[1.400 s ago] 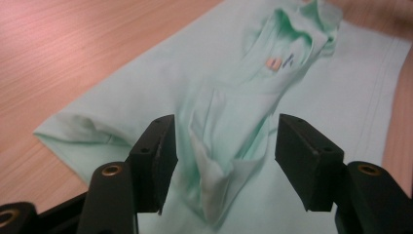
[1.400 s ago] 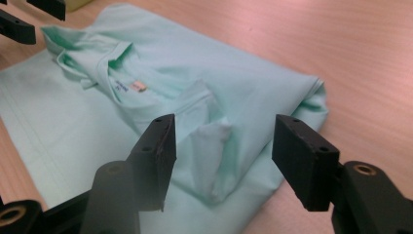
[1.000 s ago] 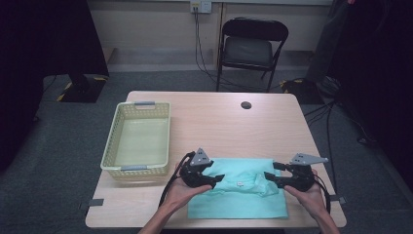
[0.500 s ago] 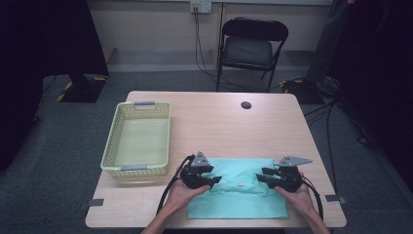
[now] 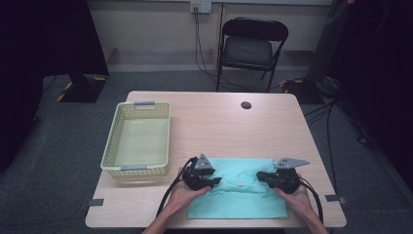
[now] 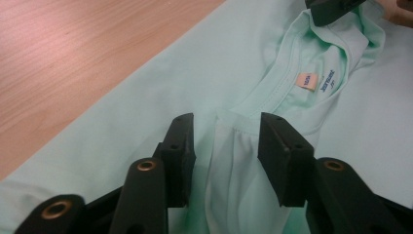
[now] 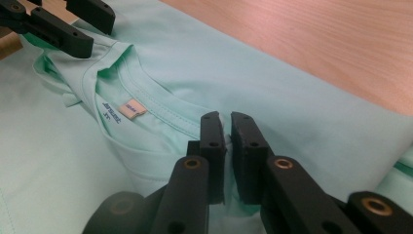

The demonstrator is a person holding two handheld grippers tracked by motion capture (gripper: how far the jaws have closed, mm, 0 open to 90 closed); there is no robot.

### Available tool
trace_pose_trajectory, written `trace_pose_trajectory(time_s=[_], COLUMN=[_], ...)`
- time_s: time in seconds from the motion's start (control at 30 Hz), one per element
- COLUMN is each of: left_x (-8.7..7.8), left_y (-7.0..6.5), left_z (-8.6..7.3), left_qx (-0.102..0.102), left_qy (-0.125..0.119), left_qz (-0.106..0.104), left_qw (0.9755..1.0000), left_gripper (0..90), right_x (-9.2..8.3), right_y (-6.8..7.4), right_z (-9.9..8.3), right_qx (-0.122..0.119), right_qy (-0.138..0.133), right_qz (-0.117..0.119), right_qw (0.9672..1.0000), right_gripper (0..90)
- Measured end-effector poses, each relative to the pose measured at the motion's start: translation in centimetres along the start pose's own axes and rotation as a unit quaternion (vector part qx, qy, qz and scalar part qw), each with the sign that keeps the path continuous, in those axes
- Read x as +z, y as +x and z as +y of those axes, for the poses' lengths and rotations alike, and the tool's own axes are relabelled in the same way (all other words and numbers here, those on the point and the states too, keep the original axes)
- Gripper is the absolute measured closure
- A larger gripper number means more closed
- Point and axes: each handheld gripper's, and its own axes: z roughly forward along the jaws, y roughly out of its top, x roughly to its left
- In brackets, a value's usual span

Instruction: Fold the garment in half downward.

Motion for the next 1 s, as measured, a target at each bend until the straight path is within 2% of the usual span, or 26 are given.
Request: trace_pose_trajectory(time_s=[0.07, 0.1, 0.13, 0.17, 0.27, 0.3, 0.37, 0.4, 0.63, 1.0], left_x=[0.2, 0.6, 0.6, 0.9, 1.3, 1.4, 1.4, 1.3, 0.8, -0.2], left_y=[-0.2, -0.5, -0.5, -0.8, -1.0, -1.0, -1.0, -1.0, -1.0, -1.0], left_z=[0.1, 0.2, 0.2, 0.1, 0.0, 0.0, 0.0, 0.0, 0.3, 0.4], left_qx=[0.005, 0.019, 0.019, 0.028, 0.032, 0.031, 0.029, 0.028, 0.013, 0.008], left_qy=[-0.001, 0.005, 0.005, 0.011, 0.020, 0.019, 0.017, 0.015, -0.001, -0.019], left_qz=[0.000, 0.009, 0.009, 0.011, 0.017, 0.014, 0.011, 0.017, 0.004, -0.001], left_qw=[1.0000, 0.9998, 0.9998, 0.9995, 0.9991, 0.9993, 0.9994, 0.9993, 0.9999, 0.9998], left_gripper=[61.5, 64.4, 64.6, 66.1, 67.1, 72.3, 75.5, 83.2, 85.0, 85.1], right_x=[0.0, 0.1, 0.1, 0.1, 0.1, 0.1, 0.1, 0.2, 0.1, -0.4], right_y=[0.0, -0.1, -0.1, -0.1, -0.1, 0.0, -0.1, -0.1, -0.2, 0.2], right_z=[0.0, 0.0, 0.0, 0.0, -0.1, -0.1, -0.1, -0.3, -0.3, -0.1], right_qx=[0.001, 0.001, 0.001, 0.002, 0.001, 0.002, 0.003, 0.003, 0.005, 0.006], right_qy=[0.000, 0.001, 0.001, 0.002, 0.002, 0.002, 0.002, 0.006, 0.004, -0.010], right_qz=[0.000, -0.001, -0.001, -0.002, -0.002, -0.001, -0.001, -0.002, -0.001, 0.006], right_qw=[1.0000, 1.0000, 1.0000, 1.0000, 1.0000, 1.0000, 1.0000, 1.0000, 1.0000, 0.9999], right_gripper=[84.5, 84.3, 84.3, 84.3, 84.3, 84.3, 84.2, 84.2, 84.3, 84.4])
